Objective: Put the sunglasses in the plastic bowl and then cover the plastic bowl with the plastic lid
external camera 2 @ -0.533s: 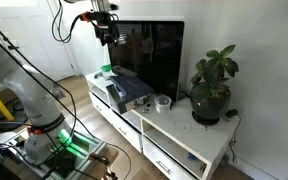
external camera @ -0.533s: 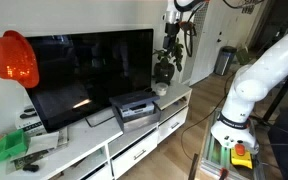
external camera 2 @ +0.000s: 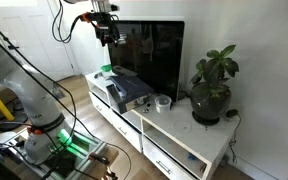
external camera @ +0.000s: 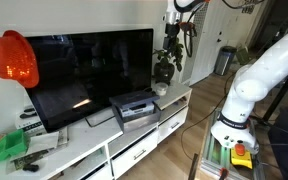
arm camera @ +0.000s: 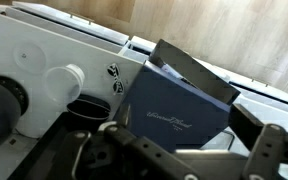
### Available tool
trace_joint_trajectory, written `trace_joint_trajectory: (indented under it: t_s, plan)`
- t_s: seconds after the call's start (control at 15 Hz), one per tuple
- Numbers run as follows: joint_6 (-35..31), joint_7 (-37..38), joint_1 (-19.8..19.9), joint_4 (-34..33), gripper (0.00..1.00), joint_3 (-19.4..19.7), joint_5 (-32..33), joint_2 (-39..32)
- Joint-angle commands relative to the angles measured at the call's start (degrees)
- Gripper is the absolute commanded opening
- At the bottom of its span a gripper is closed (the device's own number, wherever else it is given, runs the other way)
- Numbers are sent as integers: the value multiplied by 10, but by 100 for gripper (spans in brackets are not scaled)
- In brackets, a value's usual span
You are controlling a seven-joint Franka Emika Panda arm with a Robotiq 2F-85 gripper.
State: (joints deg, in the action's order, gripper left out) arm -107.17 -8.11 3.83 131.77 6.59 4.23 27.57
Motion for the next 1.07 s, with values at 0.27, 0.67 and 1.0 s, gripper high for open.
trace_joint_trajectory:
  t_s: [0.27, 0.67, 1.0]
  plan:
    - [-204, -109, 49, 63, 100, 85, -3, -152]
    - [-346, -189, 75, 98, 100, 114, -40, -221]
    - [-362, -195, 78, 97, 100, 115, -48, -239]
